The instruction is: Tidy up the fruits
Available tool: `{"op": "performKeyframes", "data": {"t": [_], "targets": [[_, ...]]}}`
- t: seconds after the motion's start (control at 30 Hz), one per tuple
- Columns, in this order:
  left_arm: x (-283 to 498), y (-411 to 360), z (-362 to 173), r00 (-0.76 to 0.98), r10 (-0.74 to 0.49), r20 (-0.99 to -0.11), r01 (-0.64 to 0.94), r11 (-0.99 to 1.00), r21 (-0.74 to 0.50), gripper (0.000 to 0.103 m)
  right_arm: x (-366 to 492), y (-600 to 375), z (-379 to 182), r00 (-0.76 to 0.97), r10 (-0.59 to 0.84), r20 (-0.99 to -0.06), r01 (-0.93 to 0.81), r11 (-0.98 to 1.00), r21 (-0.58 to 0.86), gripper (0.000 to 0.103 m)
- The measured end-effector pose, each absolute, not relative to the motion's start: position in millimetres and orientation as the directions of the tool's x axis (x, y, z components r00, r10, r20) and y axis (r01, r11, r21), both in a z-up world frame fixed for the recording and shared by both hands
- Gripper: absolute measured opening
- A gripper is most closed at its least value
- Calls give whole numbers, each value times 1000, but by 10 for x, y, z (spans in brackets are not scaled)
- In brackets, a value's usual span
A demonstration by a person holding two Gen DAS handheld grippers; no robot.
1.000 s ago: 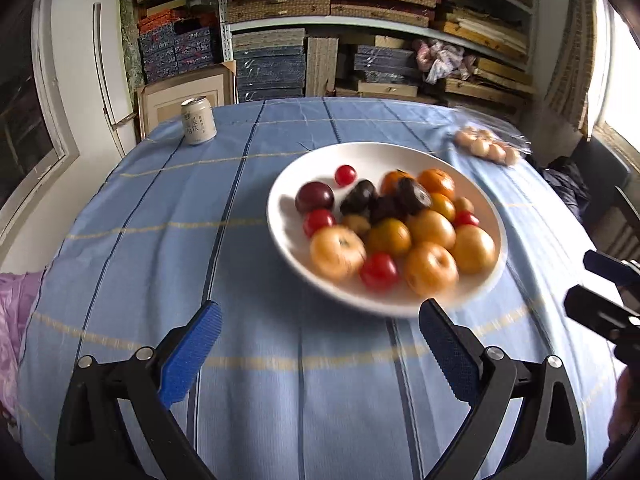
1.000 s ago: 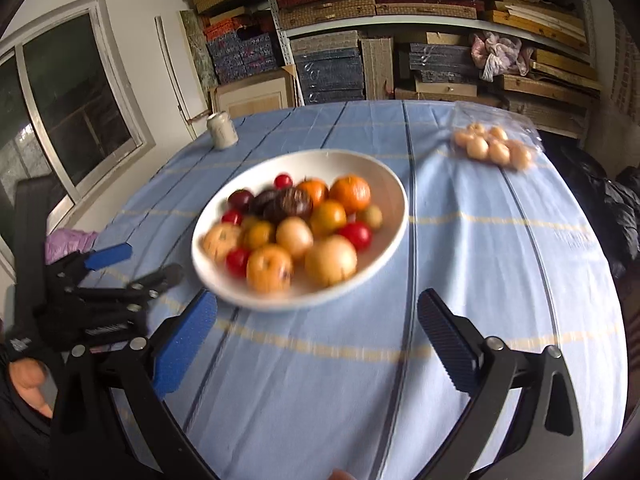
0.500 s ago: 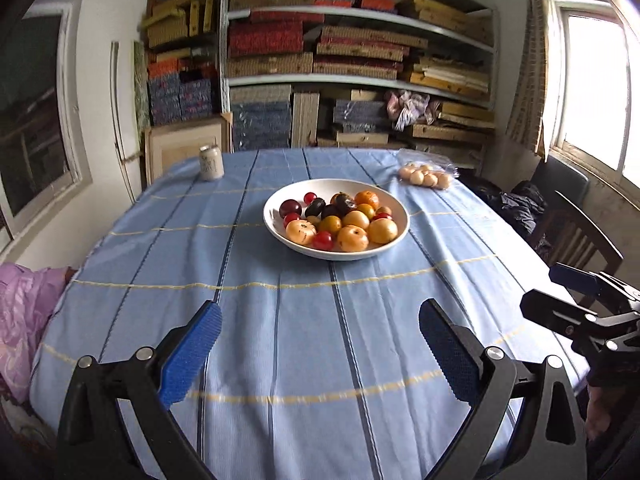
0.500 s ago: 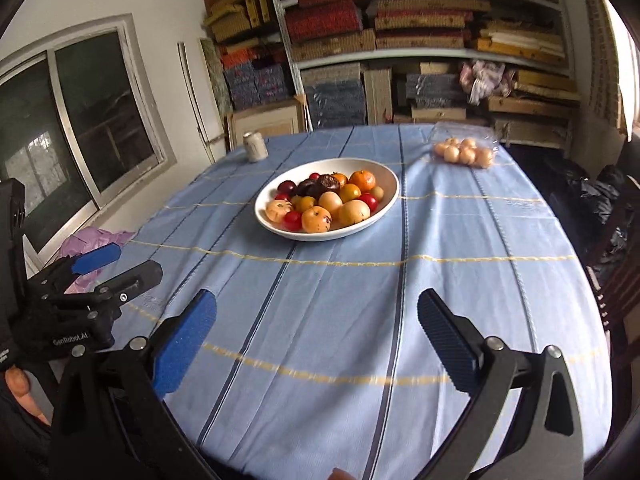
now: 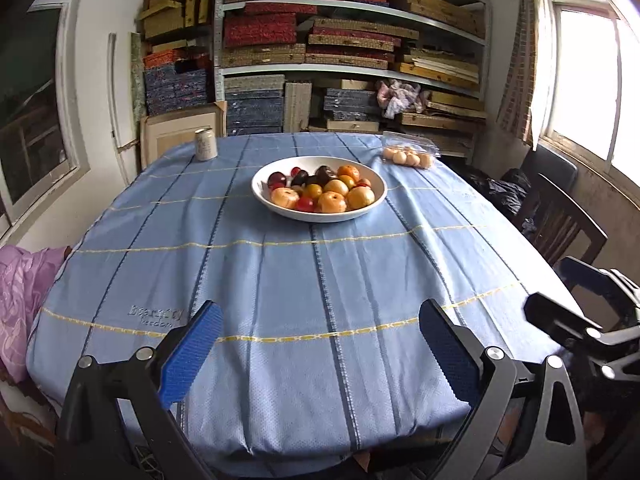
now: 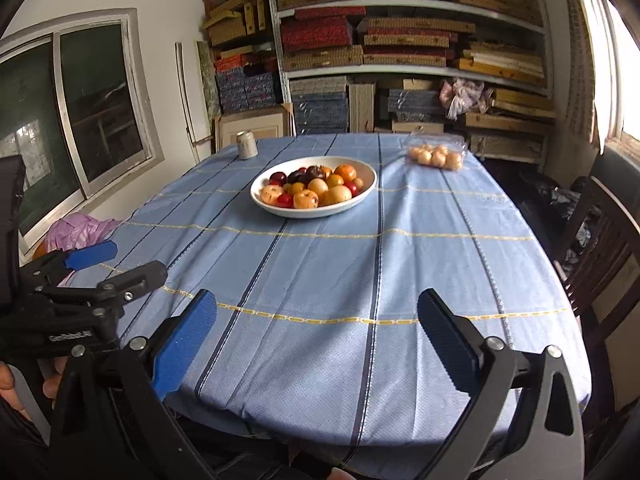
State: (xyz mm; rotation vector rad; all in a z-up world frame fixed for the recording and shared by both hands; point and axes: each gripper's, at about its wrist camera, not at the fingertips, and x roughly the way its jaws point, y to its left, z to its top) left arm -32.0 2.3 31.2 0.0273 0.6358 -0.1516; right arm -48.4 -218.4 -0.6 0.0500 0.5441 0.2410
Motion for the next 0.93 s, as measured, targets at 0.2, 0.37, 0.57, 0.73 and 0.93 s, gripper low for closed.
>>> {"op": "performKeyframes", "data": {"t": [0.2,0.37,0.57,0.73,0.93], "targets": [[-358,128,377,825,-72,-560,79,997,-12,99,-504,-2126,25,833,240,-499,-226,970,90,98],[-381,170,436,847,-26,-531,35,999,8,99,-467,-2118,6,824,247,-510,-229,968,99,98],[-396,194,473,855,-29,-517,37,999,4,99,-458,-2115,-2,825,247,-508,-229,968,99,98],[-381,171,464,849,-41,-527,53,999,8,99,-451,-2117,6,826,249,-506,-230,968,100,98],[-405,164,486,854,-47,-517,62,998,10,99,-448,-2114,1,827,249,-505,-231,968,99,98]]}}
